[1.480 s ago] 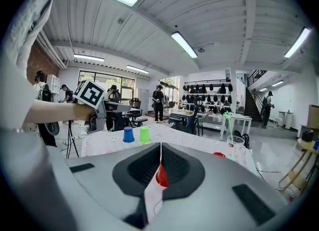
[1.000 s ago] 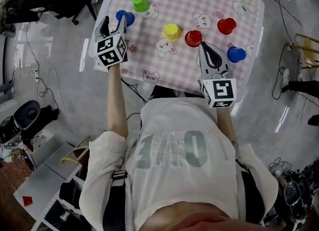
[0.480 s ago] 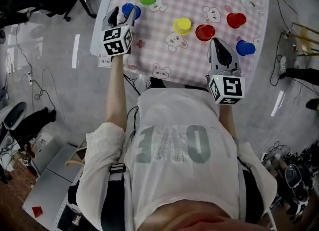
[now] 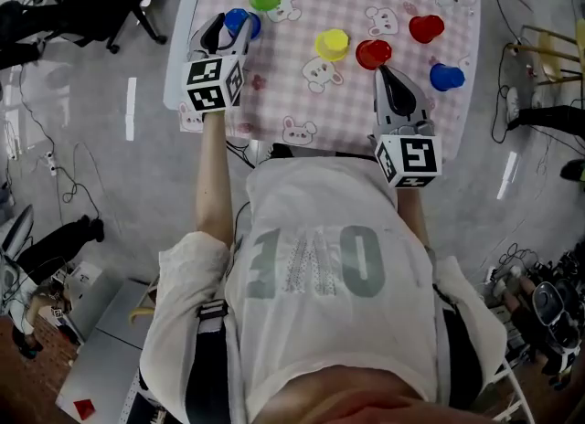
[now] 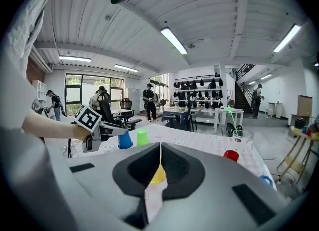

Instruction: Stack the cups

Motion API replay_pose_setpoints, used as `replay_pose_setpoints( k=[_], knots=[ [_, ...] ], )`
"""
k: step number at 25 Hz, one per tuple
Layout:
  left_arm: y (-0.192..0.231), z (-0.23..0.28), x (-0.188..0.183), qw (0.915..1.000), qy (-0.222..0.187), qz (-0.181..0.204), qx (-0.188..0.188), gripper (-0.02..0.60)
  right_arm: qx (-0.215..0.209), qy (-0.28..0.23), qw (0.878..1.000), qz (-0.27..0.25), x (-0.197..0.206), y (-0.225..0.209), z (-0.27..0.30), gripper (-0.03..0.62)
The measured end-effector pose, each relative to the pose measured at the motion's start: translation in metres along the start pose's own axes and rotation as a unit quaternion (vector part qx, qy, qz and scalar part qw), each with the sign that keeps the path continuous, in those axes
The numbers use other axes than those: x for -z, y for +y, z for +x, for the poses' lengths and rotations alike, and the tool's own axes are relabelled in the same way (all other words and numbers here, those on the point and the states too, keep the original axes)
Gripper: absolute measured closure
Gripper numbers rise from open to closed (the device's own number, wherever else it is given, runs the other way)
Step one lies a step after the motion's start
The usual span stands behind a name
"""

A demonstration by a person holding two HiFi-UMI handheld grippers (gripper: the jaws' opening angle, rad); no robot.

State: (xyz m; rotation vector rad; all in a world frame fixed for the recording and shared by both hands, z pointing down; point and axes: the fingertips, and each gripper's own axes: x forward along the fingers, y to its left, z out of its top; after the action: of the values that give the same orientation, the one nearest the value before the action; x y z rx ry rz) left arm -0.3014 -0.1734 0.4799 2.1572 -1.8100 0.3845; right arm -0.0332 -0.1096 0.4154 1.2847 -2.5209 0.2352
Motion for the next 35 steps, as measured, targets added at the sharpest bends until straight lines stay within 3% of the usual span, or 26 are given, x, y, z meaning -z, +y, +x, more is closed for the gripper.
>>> replay_pose_setpoints(
  k=[5, 11, 21, 35],
  knots=[
    [-0.043, -0.010, -0.020, 0.9987, -0.016, 0.032, 0.036, 0.356, 0.004, -0.002, 1.000, 0.006, 0.002, -0.003, -0.004, 0.565],
    [-0.077, -0.003, -0.008, 0.9963, 0.001, 0.045, 0.073, 0.356, 0.009, -0.009, 1.000, 0.007, -0.002, -0.002, -0.006, 0.565],
    [-0.093, 0.011, 0.013, 0.9933, 0.022, 0.050, 0.102, 0.356, 0.027, -0.002, 1.000, 0.015, 0.003, -0.010, -0.011, 0.565],
    [-0.093, 0.016, 0.026, 0.9927, 0.038, 0.037, 0.108, 0.354, 0.027, 0.000, 1.000, 0.012, 0.001, -0.015, -0.009, 0.565]
  ],
)
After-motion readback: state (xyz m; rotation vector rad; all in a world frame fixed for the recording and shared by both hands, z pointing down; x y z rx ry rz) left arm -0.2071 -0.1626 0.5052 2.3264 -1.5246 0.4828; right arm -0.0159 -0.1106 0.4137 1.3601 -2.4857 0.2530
